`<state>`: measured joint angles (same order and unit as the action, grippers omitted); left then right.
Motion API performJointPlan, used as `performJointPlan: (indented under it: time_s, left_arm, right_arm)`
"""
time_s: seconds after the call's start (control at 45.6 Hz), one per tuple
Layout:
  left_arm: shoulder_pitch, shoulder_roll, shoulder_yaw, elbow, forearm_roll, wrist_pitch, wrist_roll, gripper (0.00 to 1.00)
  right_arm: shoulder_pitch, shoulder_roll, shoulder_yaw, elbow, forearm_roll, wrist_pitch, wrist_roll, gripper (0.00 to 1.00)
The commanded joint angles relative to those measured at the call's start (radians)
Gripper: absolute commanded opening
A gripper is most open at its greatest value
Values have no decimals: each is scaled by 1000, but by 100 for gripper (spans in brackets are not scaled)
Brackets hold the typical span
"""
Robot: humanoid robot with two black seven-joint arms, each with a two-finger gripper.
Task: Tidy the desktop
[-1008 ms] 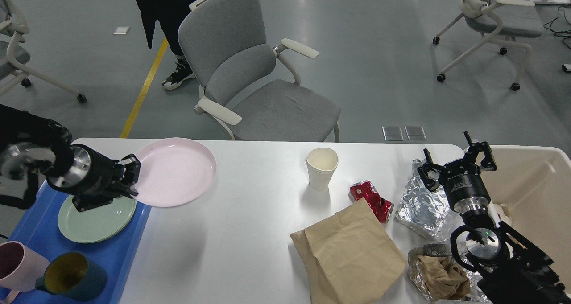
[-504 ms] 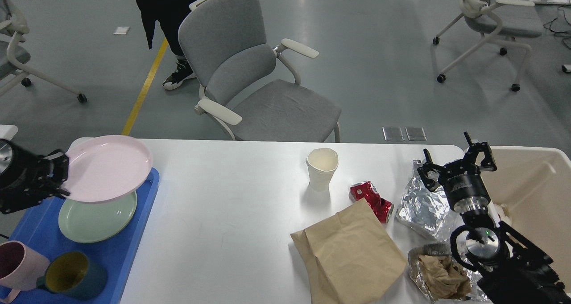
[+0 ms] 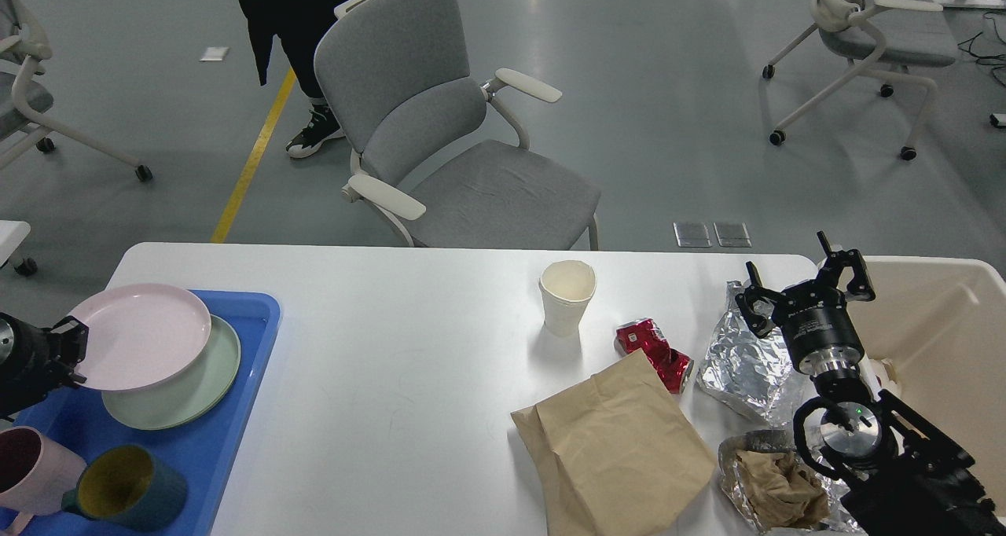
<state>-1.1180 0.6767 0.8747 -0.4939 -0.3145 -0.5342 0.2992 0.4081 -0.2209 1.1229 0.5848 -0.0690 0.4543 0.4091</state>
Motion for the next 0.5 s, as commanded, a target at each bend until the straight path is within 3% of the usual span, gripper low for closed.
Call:
performJointPlan:
  time_s: [0.0,0.438,0.482]
  left_arm:
    - [18,-19,-25,5,15,19,3,0]
    - [37,-68,-25,-18,28,49,3,0]
    - [37,-68,-25,-28,28,49,3,3]
  right_arm:
    - [0,0,0,0,0,0,0,100]
    - [0,0,0,0,0,0,0,100]
    - [0,0,0,0,0,0,0,100]
